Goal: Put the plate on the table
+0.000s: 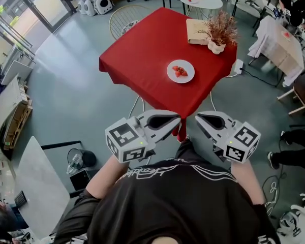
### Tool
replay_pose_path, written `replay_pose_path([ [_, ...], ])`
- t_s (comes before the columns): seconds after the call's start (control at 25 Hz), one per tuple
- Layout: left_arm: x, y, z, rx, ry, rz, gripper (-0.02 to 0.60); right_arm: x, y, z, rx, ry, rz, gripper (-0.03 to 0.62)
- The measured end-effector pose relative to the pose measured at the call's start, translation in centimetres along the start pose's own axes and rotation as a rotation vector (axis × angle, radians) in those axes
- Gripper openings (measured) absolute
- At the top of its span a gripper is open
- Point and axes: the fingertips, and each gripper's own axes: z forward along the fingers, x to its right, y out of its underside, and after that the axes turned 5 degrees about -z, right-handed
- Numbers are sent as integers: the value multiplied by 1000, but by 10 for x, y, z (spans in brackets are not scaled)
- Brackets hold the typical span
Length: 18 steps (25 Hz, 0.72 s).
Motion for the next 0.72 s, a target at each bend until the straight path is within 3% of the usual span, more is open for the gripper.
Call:
replay_pose_path([
  [0.4, 8, 21, -24, 9, -21, -22, 8, -22, 8, -1, -20, 8, 13, 6],
  [0.72, 18, 21, -22, -22, -35, 53, 8, -31, 4, -1, -14, 2, 3, 6],
])
